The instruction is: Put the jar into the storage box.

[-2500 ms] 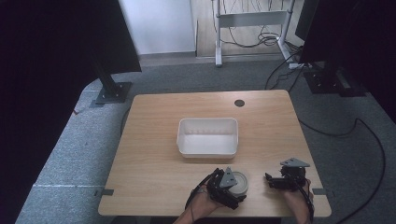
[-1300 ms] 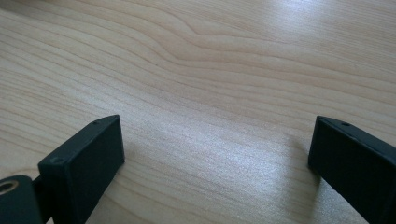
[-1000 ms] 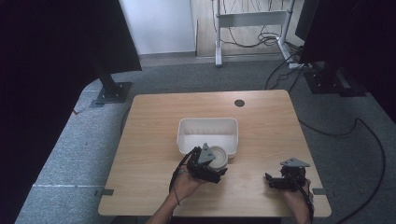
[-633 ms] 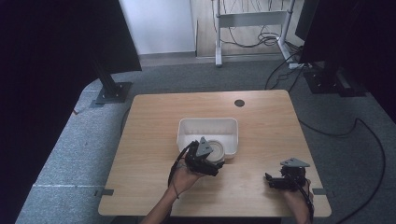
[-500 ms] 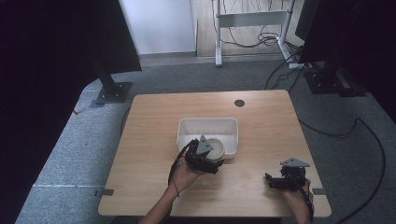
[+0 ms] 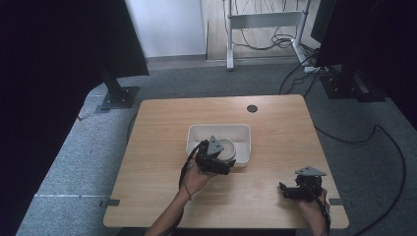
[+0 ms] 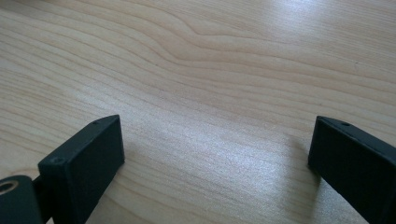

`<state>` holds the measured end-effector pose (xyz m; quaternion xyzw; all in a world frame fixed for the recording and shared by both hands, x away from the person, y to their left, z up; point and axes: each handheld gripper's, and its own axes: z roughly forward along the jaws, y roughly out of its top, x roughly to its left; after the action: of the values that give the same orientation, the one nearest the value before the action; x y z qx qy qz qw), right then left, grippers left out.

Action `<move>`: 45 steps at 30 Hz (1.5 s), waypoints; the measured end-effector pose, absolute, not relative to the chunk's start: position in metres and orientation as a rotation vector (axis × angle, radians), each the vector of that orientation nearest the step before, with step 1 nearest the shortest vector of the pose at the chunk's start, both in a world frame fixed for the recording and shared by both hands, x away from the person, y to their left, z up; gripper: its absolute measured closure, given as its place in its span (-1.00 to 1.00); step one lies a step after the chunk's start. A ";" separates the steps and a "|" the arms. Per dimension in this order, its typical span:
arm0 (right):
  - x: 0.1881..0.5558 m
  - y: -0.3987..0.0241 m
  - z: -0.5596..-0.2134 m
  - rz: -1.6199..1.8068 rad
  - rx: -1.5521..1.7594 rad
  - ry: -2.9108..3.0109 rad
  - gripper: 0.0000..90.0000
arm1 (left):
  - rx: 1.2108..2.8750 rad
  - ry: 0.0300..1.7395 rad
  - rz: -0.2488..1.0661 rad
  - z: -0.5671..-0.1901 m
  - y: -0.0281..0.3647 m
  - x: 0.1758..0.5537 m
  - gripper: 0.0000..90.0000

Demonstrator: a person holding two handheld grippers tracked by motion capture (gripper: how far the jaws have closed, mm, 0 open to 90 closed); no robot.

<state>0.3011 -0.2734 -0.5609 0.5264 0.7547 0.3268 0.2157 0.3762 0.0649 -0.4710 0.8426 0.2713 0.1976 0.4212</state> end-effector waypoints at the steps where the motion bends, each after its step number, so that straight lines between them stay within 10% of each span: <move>1: 0.301 -0.273 -0.561 0.906 1.459 2.092 -0.93 | 2.111 0.684 0.498 -0.471 0.065 0.378 -0.78; 45: 0.301 -0.273 -0.561 0.906 1.459 2.092 -0.93 | 2.123 0.913 0.552 -0.514 0.054 0.425 -0.78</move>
<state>0.3011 -0.2734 -0.5609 0.5262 0.7548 0.3269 0.2157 0.4250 0.0537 -0.5141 0.8289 0.3564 0.2154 0.3734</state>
